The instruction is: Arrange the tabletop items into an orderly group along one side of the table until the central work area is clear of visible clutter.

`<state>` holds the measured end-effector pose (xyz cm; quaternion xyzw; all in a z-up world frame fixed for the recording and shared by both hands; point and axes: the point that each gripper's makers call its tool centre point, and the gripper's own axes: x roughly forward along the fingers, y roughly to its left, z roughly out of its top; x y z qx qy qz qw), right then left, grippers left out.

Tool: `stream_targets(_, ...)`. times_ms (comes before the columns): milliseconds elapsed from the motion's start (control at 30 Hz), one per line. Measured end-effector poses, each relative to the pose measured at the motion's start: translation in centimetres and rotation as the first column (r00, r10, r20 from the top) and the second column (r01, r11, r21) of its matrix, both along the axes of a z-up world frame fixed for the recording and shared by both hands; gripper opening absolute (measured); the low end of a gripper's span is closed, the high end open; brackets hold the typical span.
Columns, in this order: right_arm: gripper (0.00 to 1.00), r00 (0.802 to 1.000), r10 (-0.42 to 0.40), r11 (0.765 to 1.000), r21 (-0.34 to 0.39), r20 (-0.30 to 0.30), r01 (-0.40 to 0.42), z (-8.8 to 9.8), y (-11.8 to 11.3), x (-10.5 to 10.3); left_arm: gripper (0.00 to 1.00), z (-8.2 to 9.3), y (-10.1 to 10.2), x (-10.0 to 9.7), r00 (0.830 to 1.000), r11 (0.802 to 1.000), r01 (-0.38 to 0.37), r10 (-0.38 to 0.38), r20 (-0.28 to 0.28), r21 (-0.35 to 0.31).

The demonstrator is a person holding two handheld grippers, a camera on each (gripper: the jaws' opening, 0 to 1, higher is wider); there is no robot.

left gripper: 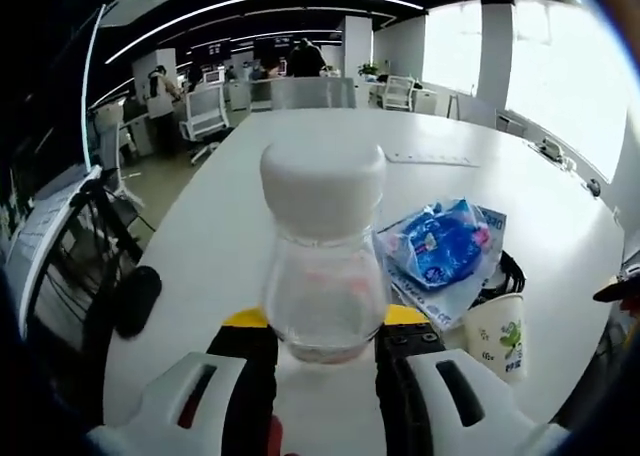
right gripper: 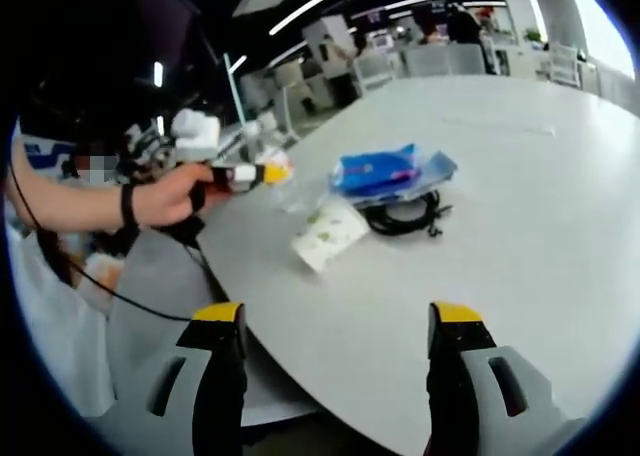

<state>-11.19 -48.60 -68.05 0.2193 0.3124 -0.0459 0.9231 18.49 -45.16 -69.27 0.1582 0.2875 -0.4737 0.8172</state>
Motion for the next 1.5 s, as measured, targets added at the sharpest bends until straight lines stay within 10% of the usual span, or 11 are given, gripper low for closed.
stream_targets(1500, 0.73, 0.998, -0.055, 0.998, 0.002, -0.043, 0.055, -0.5, -0.9, -0.2, 0.38, -0.2, -8.6, 5.9, 0.996, 0.995, -0.088, 0.089, 0.016, -0.040)
